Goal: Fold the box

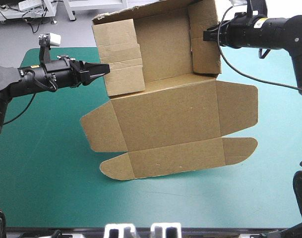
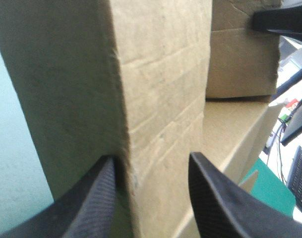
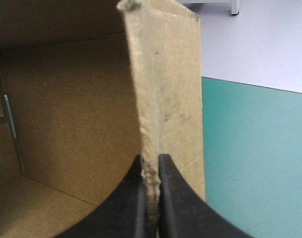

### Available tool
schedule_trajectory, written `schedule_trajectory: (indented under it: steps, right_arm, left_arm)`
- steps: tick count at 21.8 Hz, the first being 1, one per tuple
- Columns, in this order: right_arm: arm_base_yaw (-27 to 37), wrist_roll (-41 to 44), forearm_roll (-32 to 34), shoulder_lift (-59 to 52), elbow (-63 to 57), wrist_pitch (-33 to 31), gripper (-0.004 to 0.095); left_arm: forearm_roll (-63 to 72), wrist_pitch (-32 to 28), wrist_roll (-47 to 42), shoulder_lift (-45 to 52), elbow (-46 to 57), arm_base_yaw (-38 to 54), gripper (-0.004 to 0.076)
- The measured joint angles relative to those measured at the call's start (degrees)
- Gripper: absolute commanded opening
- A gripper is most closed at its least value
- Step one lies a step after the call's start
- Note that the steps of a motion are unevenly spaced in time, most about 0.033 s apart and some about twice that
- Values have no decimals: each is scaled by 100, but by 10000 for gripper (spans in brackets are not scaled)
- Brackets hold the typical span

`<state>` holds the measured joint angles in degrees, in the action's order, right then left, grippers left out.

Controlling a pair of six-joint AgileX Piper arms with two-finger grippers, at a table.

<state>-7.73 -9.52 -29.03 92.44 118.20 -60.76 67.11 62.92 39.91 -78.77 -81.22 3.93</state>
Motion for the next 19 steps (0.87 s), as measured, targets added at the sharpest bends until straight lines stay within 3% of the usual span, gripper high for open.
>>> schedule_trajectory:
  steps: [8, 10, 12, 13, 19]
  right_arm:
    - [-369, -20, -74, -30, 0, 10, -15]
    - [-480, -20, -38, -83, 0, 9, -13]
    - [-639, -20, 214, -133, 0, 25, -12]
    - [-743, 26, 455, -160, 0, 41, -12]
    - [-1054, 646, 1803, -235, 23, -381, -9]
  left_arm:
    - [-367, -888, 5, 0, 0, 0, 322]
    - [-442, -1032, 0, -5, 0, -32, 236]
    - [-541, -1293, -11, -11, 0, -186, 37]
    - [-619, -1466, -17, -15, 0, -311, -10]
    - [-1289, -2198, -138, -72, 35, -1007, -10]
